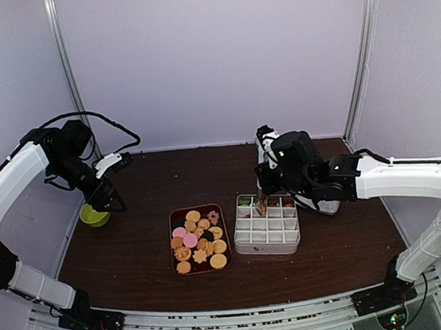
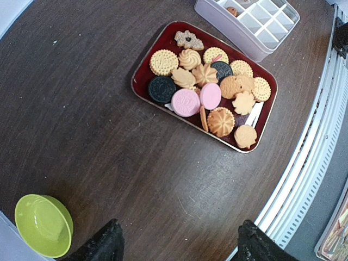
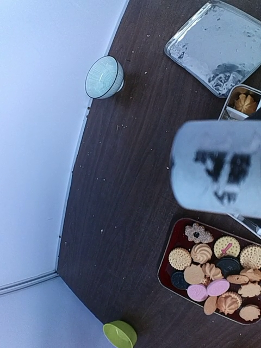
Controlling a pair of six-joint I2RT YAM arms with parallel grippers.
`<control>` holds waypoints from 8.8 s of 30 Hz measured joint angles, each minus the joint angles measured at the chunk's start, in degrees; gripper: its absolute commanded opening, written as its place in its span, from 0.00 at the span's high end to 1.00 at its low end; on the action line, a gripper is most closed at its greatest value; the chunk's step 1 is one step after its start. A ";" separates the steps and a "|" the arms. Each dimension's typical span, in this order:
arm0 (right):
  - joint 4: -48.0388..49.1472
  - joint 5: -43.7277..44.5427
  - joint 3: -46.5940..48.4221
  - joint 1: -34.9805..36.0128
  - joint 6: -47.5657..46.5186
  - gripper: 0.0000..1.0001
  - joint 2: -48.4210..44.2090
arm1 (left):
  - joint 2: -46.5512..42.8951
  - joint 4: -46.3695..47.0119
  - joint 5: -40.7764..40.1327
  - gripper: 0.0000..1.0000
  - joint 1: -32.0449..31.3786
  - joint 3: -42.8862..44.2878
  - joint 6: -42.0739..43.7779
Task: Pack the cookies
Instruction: Place the fake cookies in the empty pocket of the box, then pick up the fake cookies from the plate, then place the fake cookies in the empty pocket of the box, then adjust the fake cookies in the empty pocket of the box.
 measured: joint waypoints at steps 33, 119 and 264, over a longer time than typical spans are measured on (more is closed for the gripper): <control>2.08 -2.58 8.68 9.20 -0.50 0.75 -0.72 | 0.17 -0.83 0.59 0.26 0.02 0.00 0.04; 8.63 -5.29 20.94 17.57 -0.09 0.84 27.43 | 0.55 -1.27 1.86 0.30 0.57 -0.35 0.87; 5.57 2.01 -9.27 -3.02 1.62 0.83 -7.48 | -10.80 13.84 -13.60 0.03 0.66 -6.78 -5.97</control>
